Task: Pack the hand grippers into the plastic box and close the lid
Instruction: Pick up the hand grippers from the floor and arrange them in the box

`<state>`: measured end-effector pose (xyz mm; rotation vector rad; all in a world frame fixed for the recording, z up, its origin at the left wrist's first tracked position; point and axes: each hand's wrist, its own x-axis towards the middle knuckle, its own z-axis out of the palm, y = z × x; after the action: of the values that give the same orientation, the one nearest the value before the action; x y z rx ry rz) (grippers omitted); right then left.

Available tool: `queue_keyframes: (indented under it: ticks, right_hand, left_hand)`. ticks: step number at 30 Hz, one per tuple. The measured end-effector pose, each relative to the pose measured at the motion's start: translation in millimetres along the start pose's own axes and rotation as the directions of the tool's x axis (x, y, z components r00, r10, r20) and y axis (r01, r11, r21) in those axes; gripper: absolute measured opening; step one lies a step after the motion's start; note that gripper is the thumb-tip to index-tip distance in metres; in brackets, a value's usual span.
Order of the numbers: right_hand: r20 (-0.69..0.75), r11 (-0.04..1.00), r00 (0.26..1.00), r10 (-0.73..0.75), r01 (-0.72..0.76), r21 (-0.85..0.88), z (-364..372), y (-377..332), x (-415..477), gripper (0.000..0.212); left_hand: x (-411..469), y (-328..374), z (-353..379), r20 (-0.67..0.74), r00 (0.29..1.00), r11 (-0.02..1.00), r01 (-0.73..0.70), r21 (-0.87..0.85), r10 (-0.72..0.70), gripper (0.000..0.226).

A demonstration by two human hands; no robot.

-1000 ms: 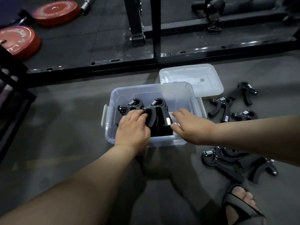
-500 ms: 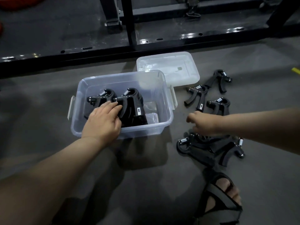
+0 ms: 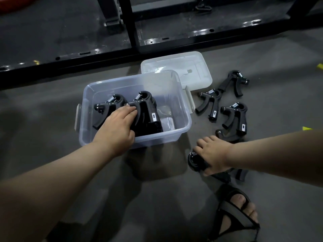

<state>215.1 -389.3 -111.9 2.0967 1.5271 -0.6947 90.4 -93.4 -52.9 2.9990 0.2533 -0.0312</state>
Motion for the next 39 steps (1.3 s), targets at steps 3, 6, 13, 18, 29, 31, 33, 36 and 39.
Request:
queue_keyframes:
  ticks: [3, 6, 13, 18, 29, 31, 33, 36, 39]
  right_hand:
    - [-0.019, 0.999, 1.0, 0.009, -0.01, -0.042, 2, -6, 0, 0.092]
    - [0.005, 0.993, 0.995, 0.099, -0.098, -0.062, 2, -12, 4, 0.09]
    - [0.052, 0.972, 0.971, 0.232, -0.229, -0.049, 3, -8, 7, 0.113]
    - [0.014, 0.977, 0.978, 0.21, -0.21, 0.035, 3, -11, -1, 0.102]
    - [0.115, 0.854, 0.993, -0.004, -0.057, 0.517, -69, -14, -30, 0.026]
    - [0.189, 0.595, 0.979, -0.08, -0.105, 0.797, -89, -14, -29, 0.035]
    - [0.223, 0.224, 0.948, -0.229, -0.171, 0.959, -110, -8, -30, 0.046]
    - [0.138, -0.208, 0.875, -0.463, -0.259, 0.943, -140, 9, -35, 0.054]
    - [-0.041, -0.585, 0.887, -0.459, -0.268, 0.765, -166, 21, -32, 0.051]
  left_hand:
    - [10, 11, 2, -0.01, 1.0, 0.999, -0.029, -0.018, 0.029, 0.078]
    - [19, 21, 4, -0.015, 0.999, 0.998, -0.041, -0.037, 0.041, 0.074]
    - [28, 31, 3, -0.058, 0.998, 0.999, 0.013, -0.048, -0.016, 0.074]
    - [27, 31, 3, -0.07, 0.997, 0.999, 0.023, -0.04, -0.026, 0.074]
    - [26, 33, 2, -0.046, 0.996, 0.995, 0.073, -0.071, -0.076, 0.075]
    - [25, 34, 0, -0.034, 0.996, 0.994, 0.085, -0.076, -0.087, 0.076]
    - [24, 34, -1, -0.027, 0.995, 0.992, 0.094, -0.081, -0.097, 0.077]
    - [23, 33, -2, -0.026, 0.995, 0.99, 0.095, -0.102, -0.098, 0.076]
    - [22, 34, -7, -0.031, 0.994, 0.979, 0.098, -0.181, -0.105, 0.062]
